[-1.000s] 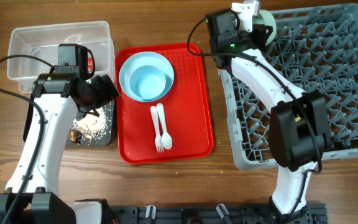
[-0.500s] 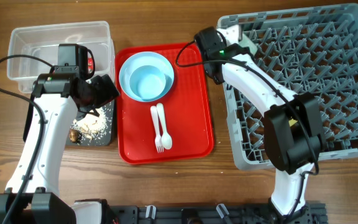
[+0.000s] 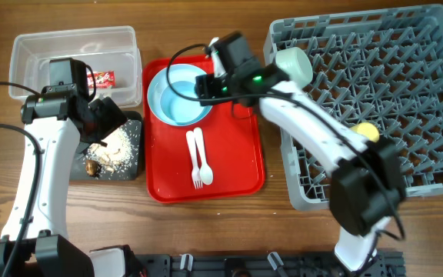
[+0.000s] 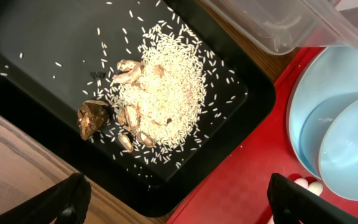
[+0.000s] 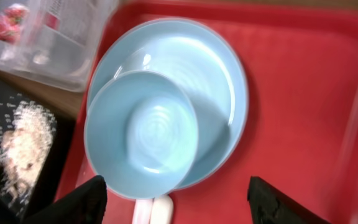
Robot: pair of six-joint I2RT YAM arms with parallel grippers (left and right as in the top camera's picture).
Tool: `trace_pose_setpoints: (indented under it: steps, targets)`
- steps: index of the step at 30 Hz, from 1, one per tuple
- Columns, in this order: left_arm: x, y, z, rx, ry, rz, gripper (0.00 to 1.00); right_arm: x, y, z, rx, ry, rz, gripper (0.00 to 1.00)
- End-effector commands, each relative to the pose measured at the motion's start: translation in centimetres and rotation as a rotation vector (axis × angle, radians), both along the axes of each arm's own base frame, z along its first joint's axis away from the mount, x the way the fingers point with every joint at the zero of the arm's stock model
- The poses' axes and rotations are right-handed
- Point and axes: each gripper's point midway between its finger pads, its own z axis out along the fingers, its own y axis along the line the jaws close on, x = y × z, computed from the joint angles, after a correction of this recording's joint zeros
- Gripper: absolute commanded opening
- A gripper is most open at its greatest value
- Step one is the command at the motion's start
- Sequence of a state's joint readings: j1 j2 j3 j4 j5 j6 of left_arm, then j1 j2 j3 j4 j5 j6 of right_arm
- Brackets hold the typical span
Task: Sort waste into correct bins and load items into the dishwasher rack
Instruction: 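Grasp the light-blue bowl with the right gripper and place it in the rack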
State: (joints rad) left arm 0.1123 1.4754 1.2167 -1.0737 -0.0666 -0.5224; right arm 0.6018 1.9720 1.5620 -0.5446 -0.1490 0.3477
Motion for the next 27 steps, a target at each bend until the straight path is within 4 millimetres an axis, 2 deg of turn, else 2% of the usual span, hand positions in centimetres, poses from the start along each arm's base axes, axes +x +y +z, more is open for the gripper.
trace_pose_setpoints:
  steps: [1, 3, 6, 7, 9, 12, 13, 14, 15, 16, 18, 19, 20, 23, 25, 27]
  targets:
    - [0.0, 0.3, 0.6, 0.010, -0.019, 0.023, 0.93, 0.1, 1.4, -5.5, -0.018, 0.087, -0.072, 0.69]
    - [0.0, 0.3, 0.6, 0.010, -0.019, 0.023, 0.93, 0.1, 1.5, -8.1, -0.021, 0.136, -0.132, 0.59]
    - [0.0, 0.3, 0.6, 0.010, -0.019, 0.023, 0.93, 0.6, 1.9, -8.3, -0.004, 0.120, -0.135, 0.10]
    - [0.0, 0.3, 0.6, 0.010, -0.019, 0.023, 0.93, 0.8, 2.0, -8.1, 0.001, 0.114, -0.135, 0.04]
    - [0.0, 0.3, 0.6, 0.010, -0.019, 0.023, 0.93, 1.3, 1.6, -7.4, 0.001, 0.102, -0.145, 0.04]
    - [0.0, 0.3, 0.6, 0.011, -0.019, 0.023, 0.93, 3.7, -1.6, -2.3, -0.040, -0.025, -0.193, 0.04]
    - [0.0, 0.3, 0.6, 0.011, -0.019, 0.023, 0.93, 5.2, -5.1, 2.7, -0.094, -0.161, -0.258, 0.04]
    - [0.0, 0.3, 0.6, 0.011, -0.019, 0.023, 0.93, 5.8, -7.3, 5.3, -0.136, -0.238, -0.299, 0.04]
    - [0.0, 0.3, 0.6, 0.011, -0.020, 0.023, 0.93, 6.5, -10.5, 9.0, -0.200, -0.342, -0.357, 0.04]
    - [0.0, 0.3, 0.6, 0.011, -0.022, 0.023, 0.93, 6.9, -13.7, 11.8, -0.275, -0.426, -0.425, 0.04]
    - [0.2, 0.3, 0.6, 0.012, -0.030, 0.023, 0.93, 7.0, -23.4, 17.6, -0.535, -0.589, -0.681, 0.04]
    - [0.3, 0.3, 0.7, 0.012, -0.032, 0.023, 0.93, 6.9, -26.6, 19.1, -0.654, -0.622, -0.727, 0.04]
    - [0.4, 0.4, 0.7, 0.012, -0.037, 0.023, 0.93, 6.6, -30.6, 20.4, -0.810, -0.637, -0.802, 0.04]
    - [0.4, 0.4, 0.7, 0.013, -0.039, 0.023, 0.93, 6.1, -36.6, 20.3, -0.978, -0.596, -0.945, 0.04]
    - [0.5, 0.4, 0.7, 0.013, -0.042, 0.023, 0.93, 5.8, -39.4, 19.1, -1.063, -0.544, -1.009, 0.04]
    - [0.6, 0.4, 0.7, 0.013, -0.045, 0.023, 0.93, 6.1, -40.6, 17.3, -1.136, -0.493, -1.023, 0.04]
